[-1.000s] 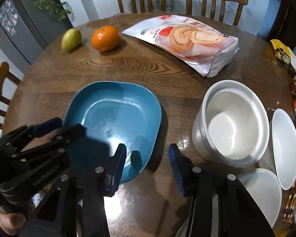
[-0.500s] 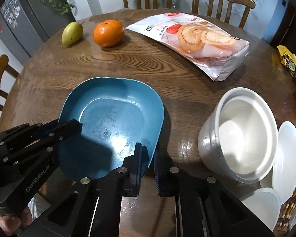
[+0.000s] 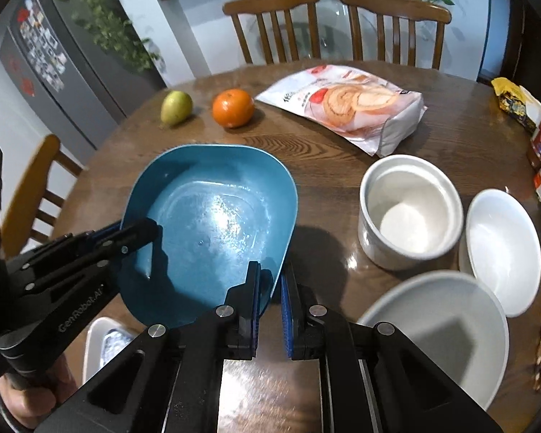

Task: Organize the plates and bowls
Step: 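Lift the teal plate and carry it over the stacked patterned plates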

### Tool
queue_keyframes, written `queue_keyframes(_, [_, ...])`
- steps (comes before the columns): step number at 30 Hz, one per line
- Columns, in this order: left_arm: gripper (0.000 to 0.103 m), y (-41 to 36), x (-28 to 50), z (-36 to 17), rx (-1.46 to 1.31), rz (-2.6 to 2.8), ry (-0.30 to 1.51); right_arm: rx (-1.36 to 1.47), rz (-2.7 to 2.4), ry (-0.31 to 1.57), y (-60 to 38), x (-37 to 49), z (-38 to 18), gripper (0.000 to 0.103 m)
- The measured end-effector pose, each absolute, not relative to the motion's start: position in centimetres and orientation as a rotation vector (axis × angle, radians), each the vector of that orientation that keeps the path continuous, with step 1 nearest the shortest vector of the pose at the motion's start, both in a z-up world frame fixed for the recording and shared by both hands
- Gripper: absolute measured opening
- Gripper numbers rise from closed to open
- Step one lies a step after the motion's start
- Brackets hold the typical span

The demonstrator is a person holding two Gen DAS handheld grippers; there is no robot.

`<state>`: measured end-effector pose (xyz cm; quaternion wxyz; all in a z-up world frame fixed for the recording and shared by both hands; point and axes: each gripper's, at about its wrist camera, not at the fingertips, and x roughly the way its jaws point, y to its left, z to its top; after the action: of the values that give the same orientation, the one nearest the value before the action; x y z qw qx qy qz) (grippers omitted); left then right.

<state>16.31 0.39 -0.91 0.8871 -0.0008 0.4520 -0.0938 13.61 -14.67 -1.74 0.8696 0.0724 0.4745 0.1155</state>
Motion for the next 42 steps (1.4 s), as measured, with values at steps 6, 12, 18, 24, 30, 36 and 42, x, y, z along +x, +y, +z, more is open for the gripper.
queue_keyframes(6, [0.011,-0.1,13.6,0.2,-0.003,-0.182,0.919,0.177,0.266,0.974,-15.2,11.0,-0.9,0.012])
queue_keyframes(12, [0.012,-0.5,11.1,0.9,-0.009,-0.178,0.917,0.199,0.292,0.967,-15.8,8.4,-0.5,0.012])
queue_keyframes(18, [0.012,-1.3,8.5,1.4,-0.001,-0.169,0.914,0.213,0.307,0.961,-16.6,5.9,-0.1,0.012])
queue_keyframes(24, [0.013,-1.8,6.5,1.6,0.010,-0.152,0.907,0.220,0.328,0.955,-17.0,3.9,0.2,0.012])
queue_keyframes(30, [0.013,-1.3,4.8,2.0,0.005,-0.124,0.899,0.224,0.359,0.950,-16.9,2.6,0.3,0.012])
queue_keyframes(36, [0.013,-0.4,3.7,1.5,-0.008,-0.094,0.914,0.234,0.394,0.964,-16.3,2.0,-0.3,0.012])
queue_keyframes(42, [0.014,0.7,3.2,0.8,-0.017,-0.069,0.936,0.225,0.420,0.996,-15.1,1.6,-1.2,0.012])
